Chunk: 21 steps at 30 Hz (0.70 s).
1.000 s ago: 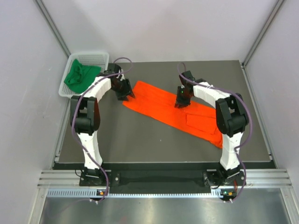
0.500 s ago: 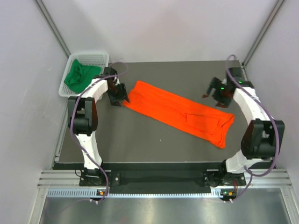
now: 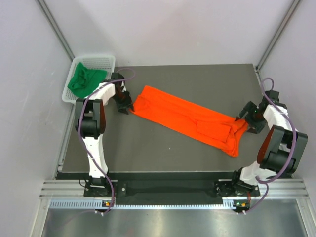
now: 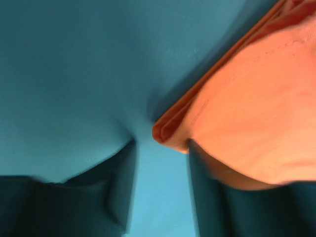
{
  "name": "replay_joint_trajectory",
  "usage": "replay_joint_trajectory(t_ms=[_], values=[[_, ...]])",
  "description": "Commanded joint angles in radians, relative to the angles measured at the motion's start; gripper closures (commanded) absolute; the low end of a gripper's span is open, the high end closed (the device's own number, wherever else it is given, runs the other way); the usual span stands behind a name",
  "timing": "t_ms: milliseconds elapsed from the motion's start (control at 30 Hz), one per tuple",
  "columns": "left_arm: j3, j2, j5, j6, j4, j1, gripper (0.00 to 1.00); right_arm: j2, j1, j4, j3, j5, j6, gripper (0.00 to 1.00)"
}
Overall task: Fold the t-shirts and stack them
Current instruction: Fold the tshirt
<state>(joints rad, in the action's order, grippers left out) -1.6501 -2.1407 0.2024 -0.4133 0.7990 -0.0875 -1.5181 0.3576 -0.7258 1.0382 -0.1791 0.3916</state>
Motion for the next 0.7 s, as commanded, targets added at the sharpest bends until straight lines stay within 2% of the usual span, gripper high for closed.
replay_joint_trajectory(t_ms=[0, 67, 100, 267, 333, 533, 600, 633, 667], values=[[-0.028, -0.045, -0.001, 0.016, 0.009, 0.003, 0.54, -0.046, 0.033, 0.083, -0.001, 0.012, -0.026, 0.19], [-0.027, -0.054, 0.002, 0.018, 0.011, 0.005, 0.62, -0.074, 0.034, 0.094, 0.009, 0.024, -0.037, 0.21], [-0.027, -0.053, 0.006, 0.019, 0.005, 0.005, 0.75, -0.082, 0.034, 0.107, 0.013, 0.033, -0.039, 0.21], [-0.027, -0.050, -0.001, 0.025, 0.005, 0.005, 0.96, -0.152, 0.040, 0.158, 0.025, 0.046, -0.046, 0.28], [-0.030, -0.044, -0.006, 0.028, 0.014, 0.005, 1.00, -0.172, 0.040, 0.178, 0.028, 0.049, -0.048, 0.34], [-0.024, -0.036, -0.001, 0.036, 0.019, 0.005, 1.00, -0.208, 0.041, 0.229, 0.005, 0.067, -0.057, 0.46], [-0.016, -0.027, 0.003, 0.036, 0.014, 0.005, 1.00, -0.214, 0.040, 0.247, -0.004, 0.064, -0.054, 0.57], [-0.002, -0.022, 0.005, 0.034, 0.009, 0.005, 1.00, -0.217, 0.040, 0.273, -0.012, 0.058, -0.051, 0.67], [0.007, -0.016, 0.005, 0.034, 0.000, 0.005, 1.00, -0.217, 0.040, 0.290, -0.017, 0.053, -0.050, 0.73]])
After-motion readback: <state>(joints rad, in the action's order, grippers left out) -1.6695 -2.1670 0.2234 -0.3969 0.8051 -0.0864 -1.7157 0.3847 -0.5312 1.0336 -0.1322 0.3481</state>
